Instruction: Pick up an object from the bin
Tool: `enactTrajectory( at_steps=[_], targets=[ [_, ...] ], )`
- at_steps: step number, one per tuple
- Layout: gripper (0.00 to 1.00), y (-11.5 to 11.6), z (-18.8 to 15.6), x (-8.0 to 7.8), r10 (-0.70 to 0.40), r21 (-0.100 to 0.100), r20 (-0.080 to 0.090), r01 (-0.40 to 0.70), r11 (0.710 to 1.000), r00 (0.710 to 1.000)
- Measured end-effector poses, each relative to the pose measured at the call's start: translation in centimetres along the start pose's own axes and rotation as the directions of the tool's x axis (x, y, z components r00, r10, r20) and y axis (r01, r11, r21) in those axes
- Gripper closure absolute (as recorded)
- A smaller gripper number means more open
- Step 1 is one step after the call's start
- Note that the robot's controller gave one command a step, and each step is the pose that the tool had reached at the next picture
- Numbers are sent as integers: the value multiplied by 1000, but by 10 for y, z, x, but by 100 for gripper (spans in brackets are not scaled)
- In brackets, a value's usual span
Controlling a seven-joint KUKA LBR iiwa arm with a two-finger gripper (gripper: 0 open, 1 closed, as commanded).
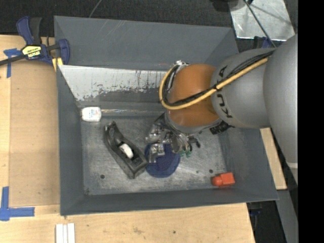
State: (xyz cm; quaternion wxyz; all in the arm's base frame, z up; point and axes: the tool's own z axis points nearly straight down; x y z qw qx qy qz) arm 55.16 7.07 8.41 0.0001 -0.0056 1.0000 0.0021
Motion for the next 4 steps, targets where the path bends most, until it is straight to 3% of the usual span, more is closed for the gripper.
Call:
enactTrajectory(
  at_steps=[1,2,3,4],
  targets=[
    [100,17,-111,6,-20,3,12,20,1000,1000],
    [0,16,-106,8,-18,4,3,18,1000,1000],
    [0,22,8,10,-336,2,1,336,942,942],
    [100,22,4,6,-335,4,12,335,942,942]
  ],
)
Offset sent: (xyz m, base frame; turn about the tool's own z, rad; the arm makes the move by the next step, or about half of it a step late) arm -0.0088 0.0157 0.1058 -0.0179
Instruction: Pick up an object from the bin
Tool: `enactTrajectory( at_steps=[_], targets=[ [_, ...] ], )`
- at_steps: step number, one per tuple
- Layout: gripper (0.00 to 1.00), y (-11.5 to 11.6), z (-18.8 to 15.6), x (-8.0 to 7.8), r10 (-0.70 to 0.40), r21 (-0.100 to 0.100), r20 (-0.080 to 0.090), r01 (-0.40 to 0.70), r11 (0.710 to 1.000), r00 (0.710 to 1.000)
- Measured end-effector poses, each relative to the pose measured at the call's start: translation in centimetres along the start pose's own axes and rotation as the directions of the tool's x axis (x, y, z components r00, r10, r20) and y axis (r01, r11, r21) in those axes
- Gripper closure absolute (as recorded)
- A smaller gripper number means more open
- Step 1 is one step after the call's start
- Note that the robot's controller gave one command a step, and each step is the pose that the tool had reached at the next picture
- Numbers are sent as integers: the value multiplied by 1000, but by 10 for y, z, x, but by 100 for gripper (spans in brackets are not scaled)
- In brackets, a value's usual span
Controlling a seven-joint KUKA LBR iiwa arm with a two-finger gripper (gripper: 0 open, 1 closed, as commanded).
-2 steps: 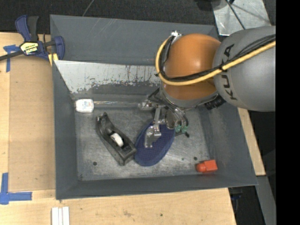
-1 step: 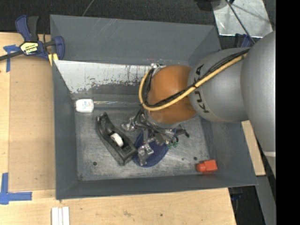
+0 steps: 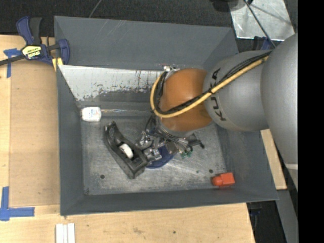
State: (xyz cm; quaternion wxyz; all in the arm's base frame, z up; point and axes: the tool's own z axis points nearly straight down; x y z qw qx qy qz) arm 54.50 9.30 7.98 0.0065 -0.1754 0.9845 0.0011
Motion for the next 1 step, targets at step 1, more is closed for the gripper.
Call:
enactTrajectory(
  at_steps=[1],
  targets=[
    [100,5,-104,3,-246,0,-4,246,969,969]
  ],
)
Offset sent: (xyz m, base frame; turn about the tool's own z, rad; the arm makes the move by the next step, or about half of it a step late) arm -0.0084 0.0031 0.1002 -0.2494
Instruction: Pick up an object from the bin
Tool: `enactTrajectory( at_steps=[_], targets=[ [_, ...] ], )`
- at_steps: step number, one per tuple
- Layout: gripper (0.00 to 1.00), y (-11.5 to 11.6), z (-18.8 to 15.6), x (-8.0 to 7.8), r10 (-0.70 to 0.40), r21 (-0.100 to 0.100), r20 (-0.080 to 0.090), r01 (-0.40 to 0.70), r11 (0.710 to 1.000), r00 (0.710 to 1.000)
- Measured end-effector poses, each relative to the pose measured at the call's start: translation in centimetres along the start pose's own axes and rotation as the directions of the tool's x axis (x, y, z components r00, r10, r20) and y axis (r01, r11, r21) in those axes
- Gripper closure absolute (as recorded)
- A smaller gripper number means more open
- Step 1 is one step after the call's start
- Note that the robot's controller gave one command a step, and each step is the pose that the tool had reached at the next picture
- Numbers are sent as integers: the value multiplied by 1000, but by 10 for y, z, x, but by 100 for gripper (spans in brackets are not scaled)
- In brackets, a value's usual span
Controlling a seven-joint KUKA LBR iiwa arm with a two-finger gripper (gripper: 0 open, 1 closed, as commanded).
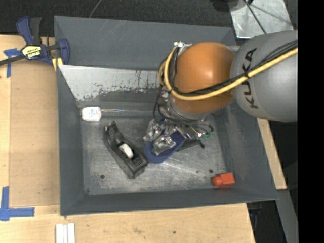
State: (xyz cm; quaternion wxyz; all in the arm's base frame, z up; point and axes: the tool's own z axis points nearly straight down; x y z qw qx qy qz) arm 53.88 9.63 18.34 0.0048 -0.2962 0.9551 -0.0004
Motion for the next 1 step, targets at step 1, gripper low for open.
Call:
enactTrajectory(
  at_steps=[1],
  targets=[
    [100,1,-46,5,-5,0,-1,5,1000,1000]
  ],
)
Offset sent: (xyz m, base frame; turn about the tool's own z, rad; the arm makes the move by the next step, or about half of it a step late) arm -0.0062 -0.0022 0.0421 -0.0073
